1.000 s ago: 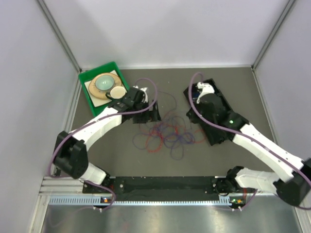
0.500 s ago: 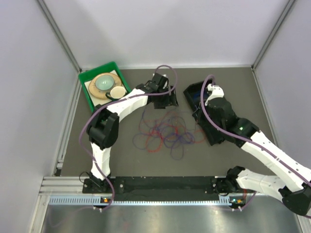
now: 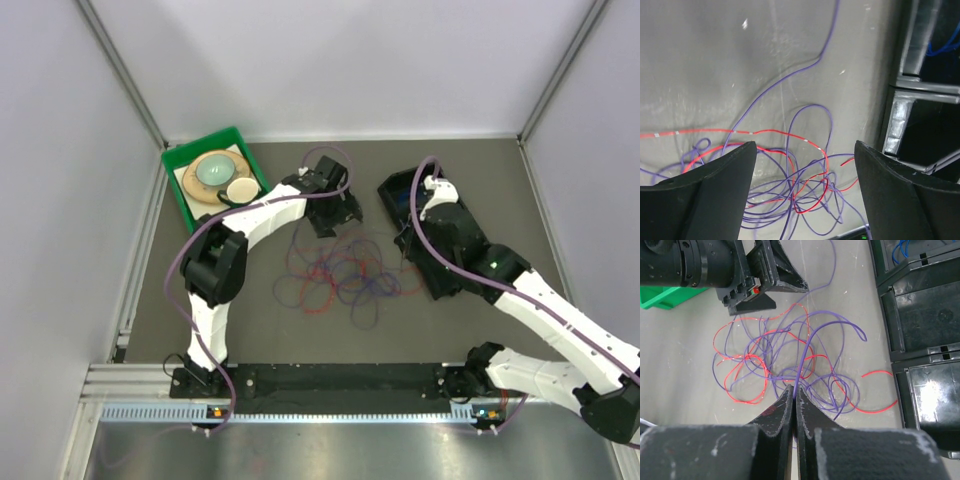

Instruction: Untangle the cables

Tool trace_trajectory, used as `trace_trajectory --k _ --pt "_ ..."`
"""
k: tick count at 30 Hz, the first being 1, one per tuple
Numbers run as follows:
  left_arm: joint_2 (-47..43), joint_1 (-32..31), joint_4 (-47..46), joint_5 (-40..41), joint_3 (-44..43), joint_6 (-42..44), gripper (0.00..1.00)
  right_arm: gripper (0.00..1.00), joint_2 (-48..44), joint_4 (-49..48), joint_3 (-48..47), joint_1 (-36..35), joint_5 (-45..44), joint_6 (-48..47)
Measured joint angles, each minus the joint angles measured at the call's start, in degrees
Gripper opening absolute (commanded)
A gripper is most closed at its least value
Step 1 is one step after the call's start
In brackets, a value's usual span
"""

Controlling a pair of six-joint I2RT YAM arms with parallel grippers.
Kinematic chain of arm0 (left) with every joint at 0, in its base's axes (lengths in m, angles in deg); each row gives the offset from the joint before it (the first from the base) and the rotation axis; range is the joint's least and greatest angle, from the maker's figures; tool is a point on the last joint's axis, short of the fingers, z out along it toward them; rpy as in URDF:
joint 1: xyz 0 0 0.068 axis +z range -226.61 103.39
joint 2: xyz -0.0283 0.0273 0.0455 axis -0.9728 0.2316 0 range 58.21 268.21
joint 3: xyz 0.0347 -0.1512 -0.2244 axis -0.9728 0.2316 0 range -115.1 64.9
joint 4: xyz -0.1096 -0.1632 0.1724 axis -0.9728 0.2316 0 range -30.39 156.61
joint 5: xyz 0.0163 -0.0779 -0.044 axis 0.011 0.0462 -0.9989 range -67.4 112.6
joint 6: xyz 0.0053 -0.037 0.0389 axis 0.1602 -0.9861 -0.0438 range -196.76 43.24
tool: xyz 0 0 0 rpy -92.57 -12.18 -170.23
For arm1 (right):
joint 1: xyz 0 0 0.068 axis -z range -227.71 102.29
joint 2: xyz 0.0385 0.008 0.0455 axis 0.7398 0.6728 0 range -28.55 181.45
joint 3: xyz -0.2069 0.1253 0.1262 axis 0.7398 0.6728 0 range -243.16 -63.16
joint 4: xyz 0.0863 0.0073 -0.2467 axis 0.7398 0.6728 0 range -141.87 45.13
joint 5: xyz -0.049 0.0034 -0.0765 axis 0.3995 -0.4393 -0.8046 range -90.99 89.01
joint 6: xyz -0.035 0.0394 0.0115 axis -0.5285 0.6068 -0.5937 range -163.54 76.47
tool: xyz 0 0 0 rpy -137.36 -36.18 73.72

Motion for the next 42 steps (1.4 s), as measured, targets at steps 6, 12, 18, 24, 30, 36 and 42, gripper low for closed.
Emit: trace_trajectory --k 6,12,18,24,30,36,42 --pt "0.0 0.0 0.0 -1.0 1.2 -6.8 0.82 0.00 0.2 0.1 0.0 0.0 0.4 0.0" --pt "0.9 0.0 -1.9 -3.4 1.1 -10.1 0.80 0.00 0.4 -0.2 0.9 0.0 0.8 0.0" --pt "3.8 0.0 -2.8 -5.1 1.2 -12.5 0.75 0.00 0.5 -0.2 1.3 0.0 1.1 0.4" --pt "4.4 0.0 -4.3 -5.0 1.2 -13.5 0.37 0.00 0.5 -0.2 1.3 0.0 1.1 0.5" --pt "5.1 0.0 -5.2 -4.7 0.9 -13.5 0.00 0.00 0.5 -0.2 1.3 0.0 1.1 0.5" --pt "4.7 0.5 -4.8 -2.9 1.0 -11.1 0.00 0.00 0.5 0.0 1.2 0.0 0.9 0.4" --pt "-7.2 4.5 -2.4 4.9 7.9 -5.1 0.00 0.00 0.5 3.1 -3.7 0.0 -0.3 -1.8"
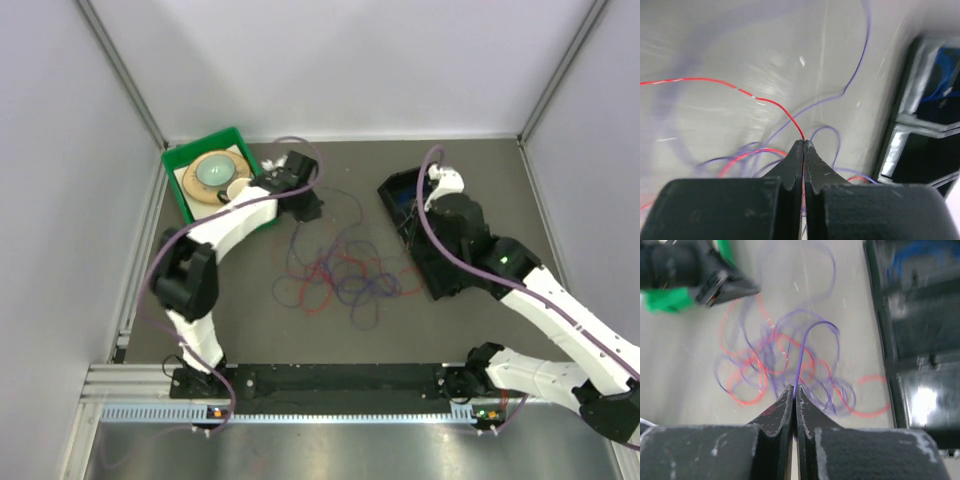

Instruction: Untangle the cables

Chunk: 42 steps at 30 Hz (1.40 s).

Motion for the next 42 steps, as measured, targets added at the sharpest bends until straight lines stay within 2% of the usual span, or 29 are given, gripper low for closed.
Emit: trace_trajectory --k 6,9,14,23,26,29,31,32,33,34,37,42 --pt "-17.5 3.3 2.2 10.0 6.6 5.7 0.00 0.00 3.3 -0.1 -15.8 0.0 -2.0 -4.3" --pt "-23.2 4.0 3.1 12.6 12.5 7.6 0.00 0.00 6.3 -0.7 -25.3 0.0 -3.0 -6.9" --pt "-25.1 5.9 6.7 15.1 20.5 9.5 0.00 0.00 11.3 -2.6 -40.6 0.0 -4.5 -11.6" --pt "-29.9 8.0 10.0 19.1 25.2 12.2 0.00 0.00 23.8 -5.5 -69.6 0.0 -5.7 -17.7" --pt "-30.2 8.8 9.7 19.3 26.4 12.7 0.00 0.00 25.7 -5.8 -73.6 0.1 -5.9 -18.8" --pt "-30.2 10.3 9.0 17.9 27.9 14.0 0.02 0.00 25.6 -6.0 -72.3 0.5 -6.1 -19.4" --pt "-30.2 11.5 8.0 15.3 28.6 15.8 0.25 0.00 24.7 -6.2 -68.8 1.0 -6.2 -19.3" --pt "-30.2 12.0 7.3 13.6 28.7 17.1 0.39 0.00 24.2 -6.0 -66.2 1.2 -6.1 -19.2" --pt "-30.5 12.4 6.3 11.3 28.8 18.5 0.68 0.00 23.7 -6.0 -63.5 1.4 -6.1 -18.8" --pt "-31.0 12.5 5.2 9.0 28.8 20.0 0.78 0.00 23.3 -5.8 -60.2 1.5 -6.0 -18.2" --pt "-34.1 12.3 2.1 2.9 28.8 24.3 0.93 0.00 23.1 -4.8 -52.8 1.5 -5.2 -16.8" --pt "-39.1 10.7 -1.0 -4.9 24.8 31.1 0.98 0.00 23.1 -1.6 -47.0 1.5 -3.5 -14.7"
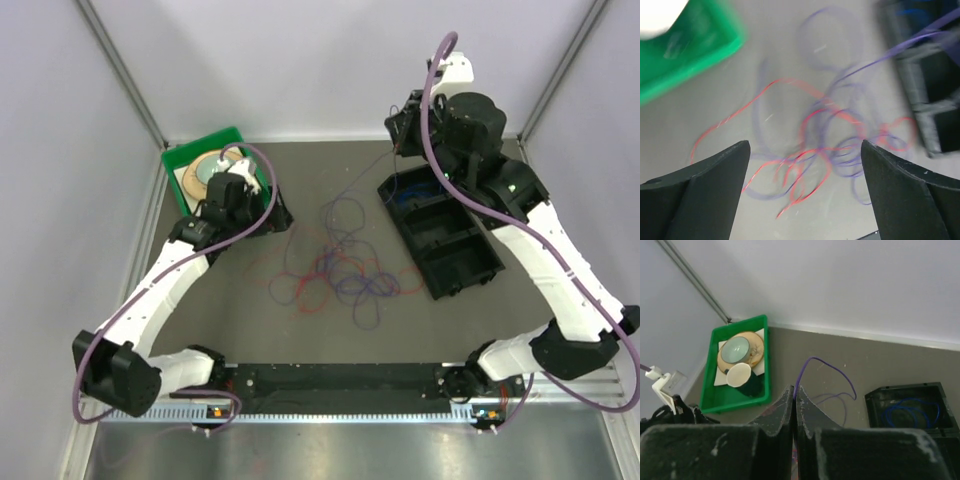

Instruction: Untangle the cables

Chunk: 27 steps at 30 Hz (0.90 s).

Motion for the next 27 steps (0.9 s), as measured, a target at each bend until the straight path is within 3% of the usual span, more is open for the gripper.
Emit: trace_trajectory --k 9,16,21,22,25,26,27 --pt "3.4 -9.3 -16.3 -7.0 -2.6 9.7 0.98 0.00 -3.6 -0.1 0.1 0.0 1.0 1.5" --pt "15.1 -16.0 -23.0 -5.2 -3.2 17.8 0.99 0.00 -5.7 -0.1 0.0 0.0 0.8 1.5" --pt "16.5 -17.9 -30.8 -5.1 0.1 19.7 0.93 0.00 -5.8 0.0 0.1 0.0 0.8 1.5" --pt "16.9 -17.9 -32.0 -5.0 0.1 19.7 0.87 0.00 -5.9 0.1 0.1 0.0 0.8 1.5" --pt "20.4 -17.9 -36.0 -5.0 -1.2 19.6 0.12 0.00 -6.3 0.3 0.3 0.0 0.8 1.5" --pt "21.4 -17.8 -36.5 -4.8 -1.7 18.9 0.00 0.00 -6.6 0.3 0.5 0.0 0.7 1.5" --pt "22.8 -17.8 -36.7 -4.7 -2.4 18.9 0.00 0.00 -6.9 0.4 0.8 0.0 0.7 1.5"
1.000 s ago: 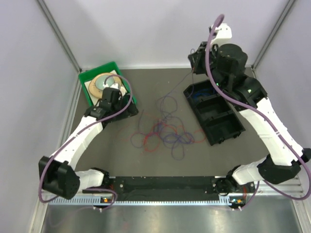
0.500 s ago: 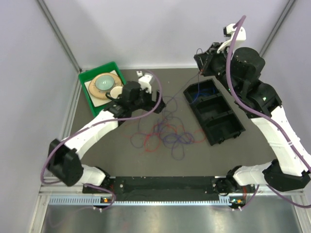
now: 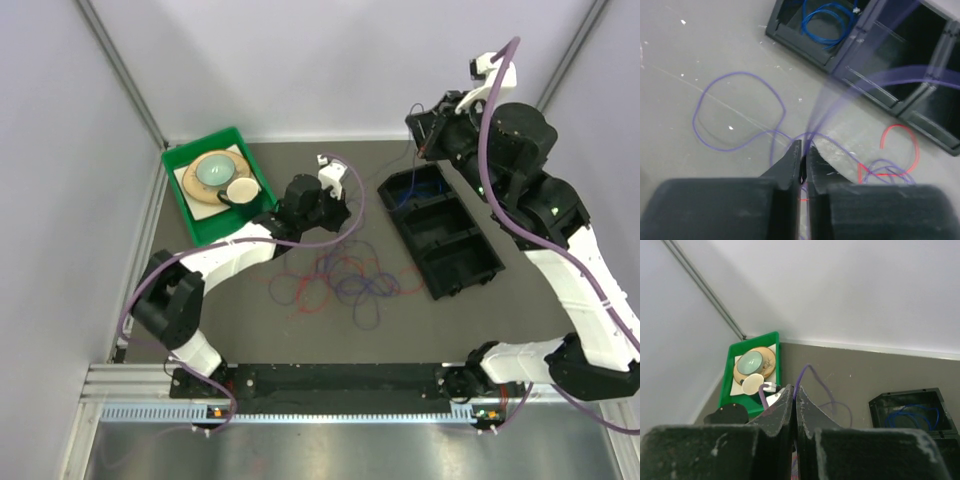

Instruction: Untangle the cables

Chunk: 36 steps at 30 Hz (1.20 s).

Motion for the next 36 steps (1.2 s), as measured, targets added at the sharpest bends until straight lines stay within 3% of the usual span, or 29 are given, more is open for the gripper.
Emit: trace_trajectory --k 3,4,5,6,8,9,16,24,28,36 --pt "1.6 0.0 1.4 1.4 -1.7 -0.6 0.00 0.01 -1.6 0.0 2.0 0.1 -0.4 0.0" --pt "1.6 0.0 2.3 1.7 -2.4 -0.6 0.00 0.12 -2.4 0.0 3.2 0.3 -0.5 0.3" --pt "1.5 0.0 3.5 2.0 -3.7 -0.8 0.00 0.44 -3.2 -0.2 4.7 0.6 -0.5 0.5" --pt "1.3 0.0 4.3 2.4 -4.9 -0.9 0.00 0.61 -3.7 -0.2 5.8 0.9 -0.5 1.0" --pt "-0.3 0.0 5.6 2.7 -7.1 -1.4 0.00 0.92 -4.8 -0.1 8.5 1.9 -0.2 2.1" --pt "-1.7 0.0 6.5 2.9 -8.0 -1.9 0.00 0.96 -5.2 0.0 9.7 2.6 0.0 2.8" --pt "-7.9 0.5 16.2 3.7 -25.7 -5.2 0.00 0.99 -8.8 -0.4 22.7 10.7 6.0 8.1" --pt "-8.2 0.8 23.3 4.6 -44.8 -8.0 0.00 0.97 -11.4 -3.2 37.9 11.7 14.8 12.8" --pt "-8.1 0.8 24.5 4.6 -48.5 -8.7 0.00 0.95 -10.6 -5.0 42.8 11.3 18.5 14.5" --pt "-7.7 0.8 26.0 4.2 -50.5 -10.3 0.00 0.89 -6.5 -12.3 42.9 4.5 20.9 14.8"
